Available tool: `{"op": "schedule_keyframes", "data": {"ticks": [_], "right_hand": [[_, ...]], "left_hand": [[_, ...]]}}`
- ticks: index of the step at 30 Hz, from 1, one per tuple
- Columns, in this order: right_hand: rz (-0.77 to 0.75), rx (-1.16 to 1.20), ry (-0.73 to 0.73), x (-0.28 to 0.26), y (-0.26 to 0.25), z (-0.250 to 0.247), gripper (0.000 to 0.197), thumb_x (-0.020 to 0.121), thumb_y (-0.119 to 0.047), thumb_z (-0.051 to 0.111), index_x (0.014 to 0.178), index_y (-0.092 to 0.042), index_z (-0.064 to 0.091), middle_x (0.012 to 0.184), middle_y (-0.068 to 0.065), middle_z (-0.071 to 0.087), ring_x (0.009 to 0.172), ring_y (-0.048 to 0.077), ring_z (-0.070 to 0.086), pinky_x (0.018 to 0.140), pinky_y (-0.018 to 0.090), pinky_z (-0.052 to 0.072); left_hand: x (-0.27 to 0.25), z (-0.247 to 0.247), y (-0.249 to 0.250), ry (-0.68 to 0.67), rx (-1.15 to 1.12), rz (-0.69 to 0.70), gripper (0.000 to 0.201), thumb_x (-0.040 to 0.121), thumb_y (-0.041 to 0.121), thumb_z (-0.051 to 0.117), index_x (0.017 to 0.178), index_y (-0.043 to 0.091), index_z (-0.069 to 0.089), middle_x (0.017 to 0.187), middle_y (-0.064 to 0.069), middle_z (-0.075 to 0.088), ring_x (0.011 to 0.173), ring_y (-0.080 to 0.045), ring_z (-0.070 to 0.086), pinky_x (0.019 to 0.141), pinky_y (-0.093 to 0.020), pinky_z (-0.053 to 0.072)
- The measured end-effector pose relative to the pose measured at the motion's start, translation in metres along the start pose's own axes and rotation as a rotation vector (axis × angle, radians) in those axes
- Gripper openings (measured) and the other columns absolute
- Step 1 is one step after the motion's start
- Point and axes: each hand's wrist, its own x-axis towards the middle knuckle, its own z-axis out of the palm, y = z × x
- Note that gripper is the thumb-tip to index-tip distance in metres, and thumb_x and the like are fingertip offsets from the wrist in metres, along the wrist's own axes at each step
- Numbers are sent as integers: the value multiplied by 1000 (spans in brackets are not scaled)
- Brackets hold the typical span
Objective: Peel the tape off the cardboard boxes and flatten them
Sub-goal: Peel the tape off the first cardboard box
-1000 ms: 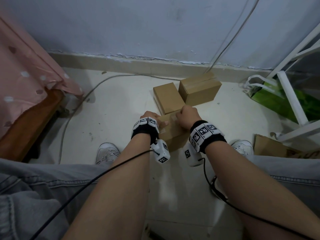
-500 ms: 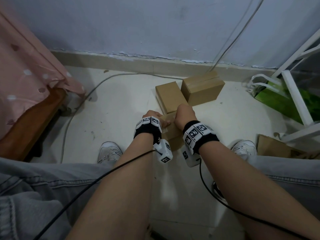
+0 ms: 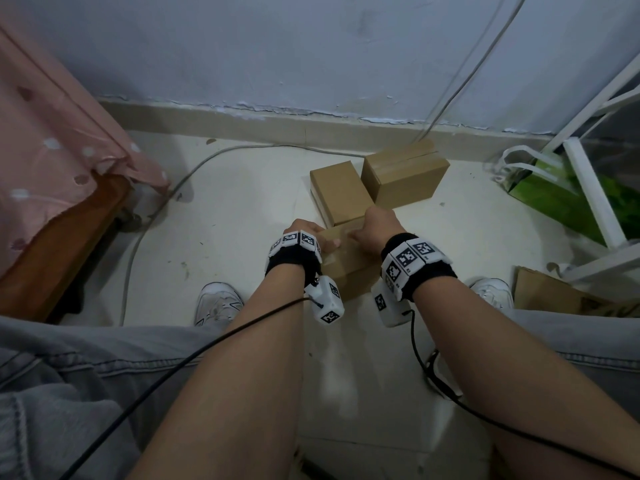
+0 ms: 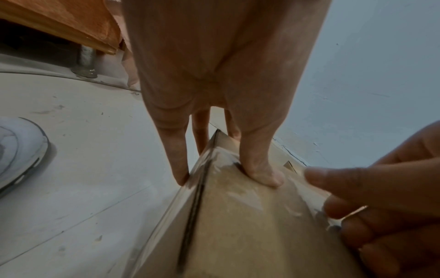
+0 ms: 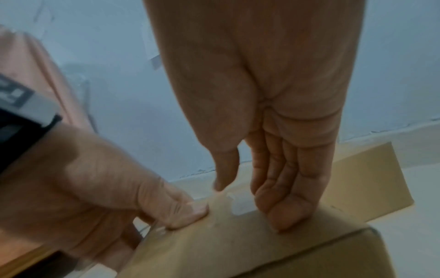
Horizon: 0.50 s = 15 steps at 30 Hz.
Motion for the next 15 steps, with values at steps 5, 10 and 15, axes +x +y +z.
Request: {"op": "schedule_keyframes", "data": {"ticks": [5, 10, 15], "right_hand": [[-28, -126, -19, -3, -7, 9, 22, 90, -15, 68, 106, -3, 58, 115, 18, 61, 105, 34, 61, 74, 32, 43], [-11, -116, -63, -1, -8, 3, 10, 96, -11, 53, 98, -2, 57, 110, 18, 62, 95, 33, 60, 73, 31, 43], [-4, -80, -72, 2, 1, 1, 11, 96, -11, 50, 99, -2, 57, 107, 17, 60, 86, 28, 53, 72, 31, 43]], "left_hand": [[-1, 2, 2, 21, 14, -17, 66, 69, 48, 84, 126, 21, 63, 122, -3, 66, 112, -26, 62, 90, -30, 49], [-2, 0, 2, 3, 9, -11, 64, 72, 46, 82, 126, 19, 64, 122, -4, 66, 110, -27, 62, 87, -30, 48], [1, 1, 1, 1, 0, -16, 69, 71, 46, 83, 130, 19, 61, 126, -6, 65, 114, -28, 61, 96, -36, 49]]}}
